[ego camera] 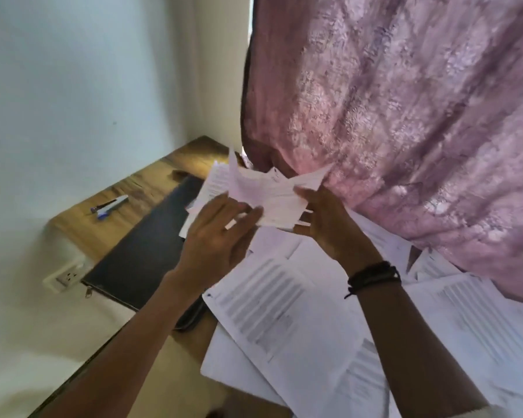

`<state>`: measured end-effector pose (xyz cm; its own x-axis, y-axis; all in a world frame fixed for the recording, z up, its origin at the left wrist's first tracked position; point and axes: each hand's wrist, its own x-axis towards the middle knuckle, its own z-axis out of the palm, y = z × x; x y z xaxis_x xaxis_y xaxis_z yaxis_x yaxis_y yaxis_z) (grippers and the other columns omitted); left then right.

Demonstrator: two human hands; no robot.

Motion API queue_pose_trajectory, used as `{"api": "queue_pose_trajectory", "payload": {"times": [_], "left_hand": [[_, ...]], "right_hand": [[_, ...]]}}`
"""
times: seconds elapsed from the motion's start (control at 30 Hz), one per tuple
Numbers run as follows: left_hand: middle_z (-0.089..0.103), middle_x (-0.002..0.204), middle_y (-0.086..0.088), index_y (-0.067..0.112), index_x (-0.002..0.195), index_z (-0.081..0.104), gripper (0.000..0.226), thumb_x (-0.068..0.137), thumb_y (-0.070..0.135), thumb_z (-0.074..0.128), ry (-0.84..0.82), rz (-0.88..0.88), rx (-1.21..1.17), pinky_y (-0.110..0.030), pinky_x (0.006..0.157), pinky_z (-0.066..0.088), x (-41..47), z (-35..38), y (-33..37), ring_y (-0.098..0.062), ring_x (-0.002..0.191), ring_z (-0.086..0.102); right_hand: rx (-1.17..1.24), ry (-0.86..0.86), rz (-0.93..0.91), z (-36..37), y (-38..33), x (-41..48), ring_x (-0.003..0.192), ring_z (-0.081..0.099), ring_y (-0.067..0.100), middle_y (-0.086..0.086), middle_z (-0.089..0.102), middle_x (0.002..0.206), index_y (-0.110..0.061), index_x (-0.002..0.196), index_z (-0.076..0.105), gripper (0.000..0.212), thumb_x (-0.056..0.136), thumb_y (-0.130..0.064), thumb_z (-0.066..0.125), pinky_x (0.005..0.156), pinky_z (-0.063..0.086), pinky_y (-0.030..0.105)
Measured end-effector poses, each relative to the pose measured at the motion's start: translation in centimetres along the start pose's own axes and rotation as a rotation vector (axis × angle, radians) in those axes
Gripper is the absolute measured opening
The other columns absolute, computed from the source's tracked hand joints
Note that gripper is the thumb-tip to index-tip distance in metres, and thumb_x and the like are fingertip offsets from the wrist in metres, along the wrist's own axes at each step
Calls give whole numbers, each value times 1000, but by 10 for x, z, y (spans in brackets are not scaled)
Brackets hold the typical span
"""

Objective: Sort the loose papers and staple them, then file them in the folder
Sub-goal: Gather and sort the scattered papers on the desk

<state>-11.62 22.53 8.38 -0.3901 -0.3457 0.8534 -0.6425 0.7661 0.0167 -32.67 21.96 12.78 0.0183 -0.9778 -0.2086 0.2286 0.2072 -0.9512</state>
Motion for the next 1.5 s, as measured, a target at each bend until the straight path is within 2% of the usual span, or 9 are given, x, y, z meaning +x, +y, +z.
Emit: {"api": "queue_pose_trajectory", "payload": {"times": [0.13,0.3,0.37,0.5,0.6,0.8,1.07,1.2,1.5], "left_hand": [[53,130,-17,9,125,53,53,92,50,49,3,-74,-233,-56,106,35,-23,6,34,-32,126,46],[47,138,3,24,133,44,43,97,48,42,173,-808,-461,-21,101,42,-46,45,16,-7,125,46],[51,136,5,24,131,49,45,94,50,49,94,-996,-404,-21,97,43,-52,69,-11,-8,121,50],[64,114,-11,15,118,57,49,85,50,57,-170,-917,-15,-41,91,48,-66,104,-88,-32,105,60],[56,129,-21,14,134,48,74,79,64,56,-433,-1026,228,-49,97,44,-82,120,-130,-41,117,53],[42,139,-28,2,137,42,71,89,52,56,-383,-1035,375,-52,106,29,-96,132,-115,-45,129,38],[68,104,-15,13,90,65,12,91,18,54,-32,-1062,75,-39,82,46,-95,116,-112,-37,99,61],[68,107,-17,10,106,66,21,96,19,50,303,-1057,-32,-35,78,40,-88,107,-106,-39,99,60],[61,111,-14,2,113,56,21,98,16,51,772,-1026,-424,-27,85,42,-73,92,-93,-30,105,58]], "right_hand": [[-68,101,-16,-54,41,-21,112,63,33,10,67,121,-15,133,51,54,83,3,58,94,53,50],[-96,136,-107,-109,102,-34,110,64,26,6,66,124,-14,138,45,56,86,6,53,83,57,34],[-138,153,-156,-119,125,-35,110,64,26,9,65,122,-11,137,45,54,87,8,51,79,57,29],[-137,247,-222,-127,161,-31,88,71,11,0,72,109,-21,137,45,64,84,16,49,64,56,20],[-178,261,-274,-124,182,-26,92,69,7,-11,73,104,-29,138,40,69,86,16,49,61,54,15],[-164,265,-309,-119,196,-18,85,68,-3,-16,68,112,-27,144,35,68,90,12,51,57,52,12],[-97,258,-258,-120,204,-19,106,66,22,-2,69,120,-27,134,46,52,92,2,54,76,55,36],[-49,250,-274,-121,204,-21,106,66,28,3,70,116,-26,133,48,57,88,8,55,85,54,47],[74,316,-334,-129,190,-17,84,64,22,4,70,91,-6,129,49,69,67,8,76,52,56,23]]}}
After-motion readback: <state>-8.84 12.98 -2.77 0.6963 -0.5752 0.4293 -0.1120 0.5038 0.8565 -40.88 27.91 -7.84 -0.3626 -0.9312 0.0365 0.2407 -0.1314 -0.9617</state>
